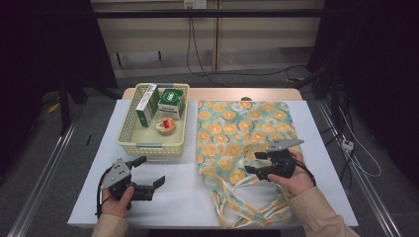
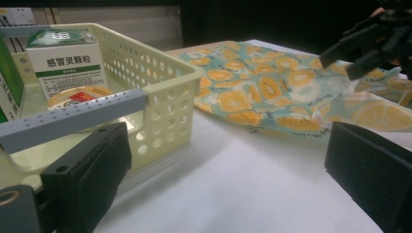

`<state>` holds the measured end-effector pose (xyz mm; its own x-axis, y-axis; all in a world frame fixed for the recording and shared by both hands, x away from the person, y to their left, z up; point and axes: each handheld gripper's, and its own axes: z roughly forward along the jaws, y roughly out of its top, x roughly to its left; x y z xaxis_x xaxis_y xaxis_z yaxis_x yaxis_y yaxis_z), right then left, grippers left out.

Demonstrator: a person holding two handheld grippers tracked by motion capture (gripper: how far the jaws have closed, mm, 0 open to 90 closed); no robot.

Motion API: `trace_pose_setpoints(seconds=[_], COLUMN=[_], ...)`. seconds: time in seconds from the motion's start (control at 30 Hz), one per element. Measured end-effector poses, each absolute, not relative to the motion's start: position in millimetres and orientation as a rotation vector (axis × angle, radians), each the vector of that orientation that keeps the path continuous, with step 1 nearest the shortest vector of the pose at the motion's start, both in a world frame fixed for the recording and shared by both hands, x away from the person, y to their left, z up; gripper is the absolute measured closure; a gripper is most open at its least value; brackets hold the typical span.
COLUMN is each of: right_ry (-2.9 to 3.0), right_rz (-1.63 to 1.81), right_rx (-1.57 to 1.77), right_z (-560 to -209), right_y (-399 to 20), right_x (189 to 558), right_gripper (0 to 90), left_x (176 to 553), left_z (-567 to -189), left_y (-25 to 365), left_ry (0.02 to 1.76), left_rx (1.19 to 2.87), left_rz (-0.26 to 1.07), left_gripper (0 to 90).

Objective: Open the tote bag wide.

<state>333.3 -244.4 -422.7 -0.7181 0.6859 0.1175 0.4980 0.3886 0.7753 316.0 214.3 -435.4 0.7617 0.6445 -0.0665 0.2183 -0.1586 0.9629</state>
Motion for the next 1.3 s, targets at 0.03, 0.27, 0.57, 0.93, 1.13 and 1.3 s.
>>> trace_pose_setpoints(seconds=[0.03, 0.27, 0.57, 0.93, 1.13, 1.3], right_ry=[2.437, 2.497, 2.479, 2.415, 2.353, 2.303], right_rz=[1.224, 1.089, 1.066, 1.106, 1.113, 1.087], right_rx=[1.043, 1.008, 1.010, 1.100, 1.170, 1.229], right_z=[-425, -449, -454, -453, -450, -450], right_y=[-245, -251, -252, -228, -215, -210], right_x=[329, 313, 314, 343, 373, 395], right_gripper=[30.0, 31.9, 68.1, 90.0, 90.0, 90.0], left_x=[316, 317, 318, 319, 319, 320], left_z=[-435, -437, -437, -438, -437, -438], left_y=[214, 213, 212, 210, 210, 210], left_ry=[0.685, 0.685, 0.680, 0.676, 0.668, 0.671], left_rx=[1.720, 1.732, 1.737, 1.741, 1.750, 1.747], left_rz=[0.430, 0.425, 0.425, 0.419, 0.422, 0.418], left_gripper=[2.6, 2.6, 2.6, 2.6, 2.6, 2.6])
